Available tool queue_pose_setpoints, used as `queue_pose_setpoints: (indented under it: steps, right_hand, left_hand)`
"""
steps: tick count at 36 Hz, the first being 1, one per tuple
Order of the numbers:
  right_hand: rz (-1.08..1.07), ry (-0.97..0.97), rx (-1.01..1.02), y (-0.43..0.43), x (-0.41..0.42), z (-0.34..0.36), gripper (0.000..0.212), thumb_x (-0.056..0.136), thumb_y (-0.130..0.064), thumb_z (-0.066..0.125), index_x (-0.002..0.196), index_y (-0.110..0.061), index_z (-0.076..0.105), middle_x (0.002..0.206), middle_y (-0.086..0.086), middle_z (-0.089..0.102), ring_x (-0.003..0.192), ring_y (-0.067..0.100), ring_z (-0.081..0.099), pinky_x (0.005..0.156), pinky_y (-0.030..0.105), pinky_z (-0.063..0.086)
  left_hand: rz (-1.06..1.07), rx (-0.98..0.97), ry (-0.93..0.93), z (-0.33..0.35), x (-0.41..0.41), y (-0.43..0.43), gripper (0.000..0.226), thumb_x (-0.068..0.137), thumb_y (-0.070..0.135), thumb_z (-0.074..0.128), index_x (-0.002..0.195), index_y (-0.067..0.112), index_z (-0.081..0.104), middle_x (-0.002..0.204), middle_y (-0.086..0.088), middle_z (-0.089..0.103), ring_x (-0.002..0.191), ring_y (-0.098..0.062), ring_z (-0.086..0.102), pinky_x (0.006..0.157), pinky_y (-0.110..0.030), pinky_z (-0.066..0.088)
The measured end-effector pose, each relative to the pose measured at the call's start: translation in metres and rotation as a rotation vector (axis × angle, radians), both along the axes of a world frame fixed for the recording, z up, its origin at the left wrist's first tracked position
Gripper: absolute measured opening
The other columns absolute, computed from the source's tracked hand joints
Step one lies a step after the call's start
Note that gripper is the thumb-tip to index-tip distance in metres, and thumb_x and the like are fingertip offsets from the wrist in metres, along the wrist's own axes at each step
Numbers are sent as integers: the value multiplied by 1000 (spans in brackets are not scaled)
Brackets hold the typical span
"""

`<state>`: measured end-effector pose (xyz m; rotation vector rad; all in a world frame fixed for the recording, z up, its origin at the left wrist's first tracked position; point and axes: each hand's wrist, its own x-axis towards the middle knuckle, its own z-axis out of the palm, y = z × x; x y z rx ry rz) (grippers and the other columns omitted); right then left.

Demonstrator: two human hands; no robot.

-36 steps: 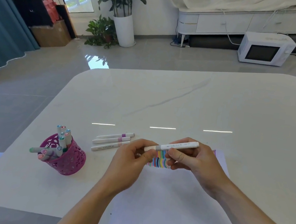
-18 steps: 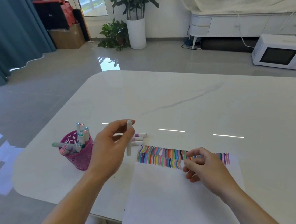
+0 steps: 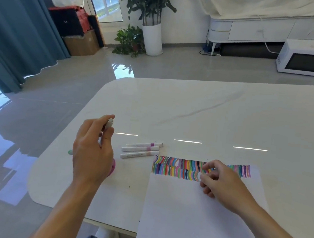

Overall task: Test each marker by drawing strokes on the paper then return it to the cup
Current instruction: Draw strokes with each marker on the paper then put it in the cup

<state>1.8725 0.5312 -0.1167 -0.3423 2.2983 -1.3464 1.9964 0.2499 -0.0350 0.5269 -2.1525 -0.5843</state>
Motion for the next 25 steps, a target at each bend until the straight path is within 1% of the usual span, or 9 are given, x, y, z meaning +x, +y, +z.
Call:
queue_pose_setpoints:
  steps: [2,3,4,7,10,15,17,20,25]
  right_hand:
    - [1,-3,-1,0,0,0,9,98,-21,66,100,-26,59,74,-2,76,57,10,68,63,33,59]
    - [1,-3,0,0,0,0,8,98,-21,66,100,-26,60,74,-2,76,57,10,68,62,33,59]
    - [1,-3,0,1,0,0,8,98,-22,67,100,-26,60,74,-2,76,57,10,68,61,31,59]
    - [0,-2,-2,1,-1,-1,9,98,-22,67,100,-25,59,74,-3,76,56,9,67,58,27,56]
    - [0,-9,-11,1,-1,-2,9,98,-21,67,100,-24,59,74,-2,76,56,10,67,56,26,54]
    - [1,-8,-19,1,-2,-4,8,97,-20,67,99,-24,61,74,0,76,55,11,67,58,28,56]
    - [8,-2,-14,1,-2,-4,7,98,-19,66,99,-25,62,74,-1,75,55,10,67,58,27,55]
    - [12,-3,-10,1,-2,-5,7,98,-20,67,99,-25,62,74,-1,75,55,9,66,57,27,55]
    - [10,4,2,1,-2,-4,6,98,-21,67,99,-24,63,74,-3,75,55,9,67,58,28,56]
  left_hand:
    - [30,12,-17,-1,1,-3,24,102,24,53,123,23,66,115,11,62,98,-14,62,81,-17,49]
    - [46,22,-27,-1,1,-5,24,102,24,54,123,23,66,116,10,62,98,-14,62,80,-21,50]
    - [62,34,-39,-2,1,-6,24,102,23,54,123,24,66,116,9,63,98,-13,62,80,-19,49]
    - [109,67,-92,-5,1,-9,24,102,22,56,123,30,64,114,10,62,93,-8,61,74,-6,37]
    - [139,89,-140,-7,1,-12,21,99,19,58,115,32,63,106,8,62,88,-10,61,70,-6,34]
    - [182,80,-198,-11,3,-17,17,93,13,63,103,28,63,101,6,61,85,-9,58,68,-7,31]
    - [191,77,-212,-14,3,-17,16,91,13,65,100,26,64,99,7,59,86,-9,56,70,-10,32]
    - [217,79,-242,-17,3,-19,14,89,13,65,98,24,66,98,9,56,88,-11,55,76,-23,38]
    - [242,89,-259,-19,1,-18,15,87,11,66,98,22,65,100,5,55,93,-17,54,75,-29,39]
